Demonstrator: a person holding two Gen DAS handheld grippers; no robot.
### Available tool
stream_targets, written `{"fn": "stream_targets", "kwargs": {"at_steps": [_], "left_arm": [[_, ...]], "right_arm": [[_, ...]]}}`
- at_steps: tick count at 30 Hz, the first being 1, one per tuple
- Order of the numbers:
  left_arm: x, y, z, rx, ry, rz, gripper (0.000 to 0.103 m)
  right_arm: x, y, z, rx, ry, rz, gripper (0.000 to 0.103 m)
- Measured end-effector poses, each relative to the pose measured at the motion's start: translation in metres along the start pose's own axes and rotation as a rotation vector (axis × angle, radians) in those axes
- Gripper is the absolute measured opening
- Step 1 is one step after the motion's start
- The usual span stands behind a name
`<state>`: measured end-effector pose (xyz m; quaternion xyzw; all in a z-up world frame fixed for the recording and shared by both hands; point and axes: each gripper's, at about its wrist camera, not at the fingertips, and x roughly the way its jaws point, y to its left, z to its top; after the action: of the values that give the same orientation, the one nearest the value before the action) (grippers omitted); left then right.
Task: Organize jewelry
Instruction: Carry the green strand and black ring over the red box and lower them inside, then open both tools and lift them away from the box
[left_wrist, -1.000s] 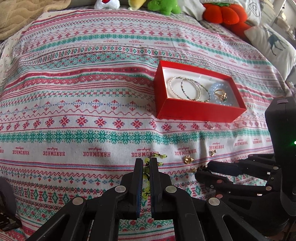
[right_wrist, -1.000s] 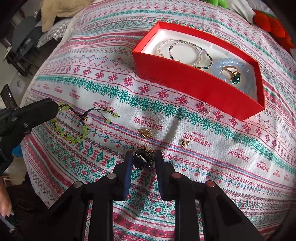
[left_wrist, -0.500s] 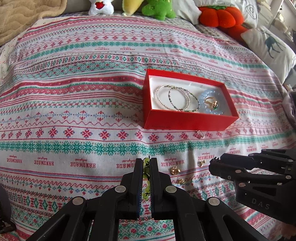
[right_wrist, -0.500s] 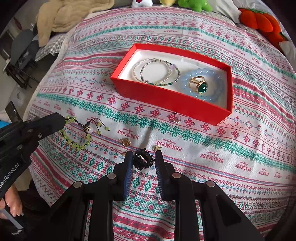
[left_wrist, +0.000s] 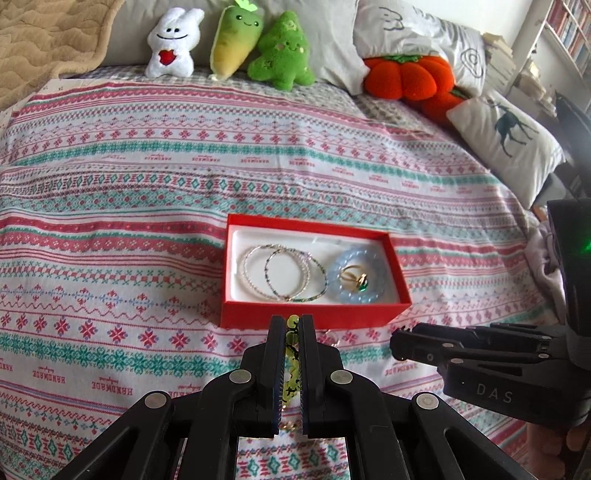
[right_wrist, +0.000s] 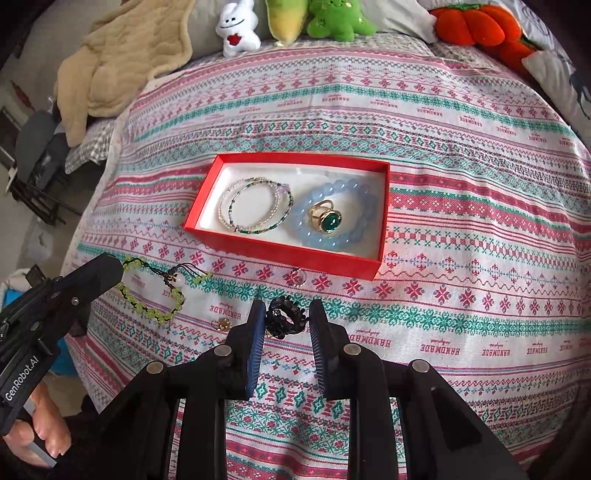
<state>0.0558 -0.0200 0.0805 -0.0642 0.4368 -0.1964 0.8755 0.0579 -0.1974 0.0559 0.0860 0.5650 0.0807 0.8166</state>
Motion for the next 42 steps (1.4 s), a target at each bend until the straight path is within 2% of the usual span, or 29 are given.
{"fn": "stream_targets", "kwargs": {"at_steps": [11, 17, 20, 24, 31, 34, 36, 40, 42], "left_arm": [[0.033, -0.024, 0.032, -0.046, -0.049, -0.076, 0.001], [0.065, -0.019, 0.043, -0.108, -0.031, -0.117, 0.001], [0.081, -0.013, 0.042, -0.128, -0.002, -0.084, 0.001], [0.098, -0.005, 0.037, -0.121, 0.030, -0.002, 0.001], [0.108, 0.003, 0.035, -0.085, 0.035, 0.127, 0.002], [0.110, 0.007, 0.035, -0.093, 0.049, 0.141, 0.013], [0.108, 0.008, 0.034, -0.094, 0.050, 0.143, 0.029], [0.099, 0.007, 0.032, -0.071, 0.046, 0.154, 0.033], [0.096, 0.007, 0.032, -0.058, 0.048, 0.161, 0.041]], "right_arm": [[-0.007, -0.032, 0.020, 0.102, -0.046, 0.020, 0.026], [0.001, -0.043, 0.029, 0.127, -0.060, 0.011, 0.026], [0.005, -0.050, 0.034, 0.142, -0.068, 0.011, 0.026], [0.010, -0.057, 0.039, 0.157, -0.077, 0.015, 0.026], [0.021, -0.059, 0.047, 0.167, -0.076, 0.020, 0.026], [0.026, -0.057, 0.049, 0.159, -0.074, 0.014, 0.026], [0.027, -0.055, 0.051, 0.146, -0.085, -0.004, 0.026], [0.029, -0.054, 0.054, 0.131, -0.091, -0.017, 0.026], [0.030, -0.053, 0.056, 0.126, -0.094, -0.023, 0.026]]}}
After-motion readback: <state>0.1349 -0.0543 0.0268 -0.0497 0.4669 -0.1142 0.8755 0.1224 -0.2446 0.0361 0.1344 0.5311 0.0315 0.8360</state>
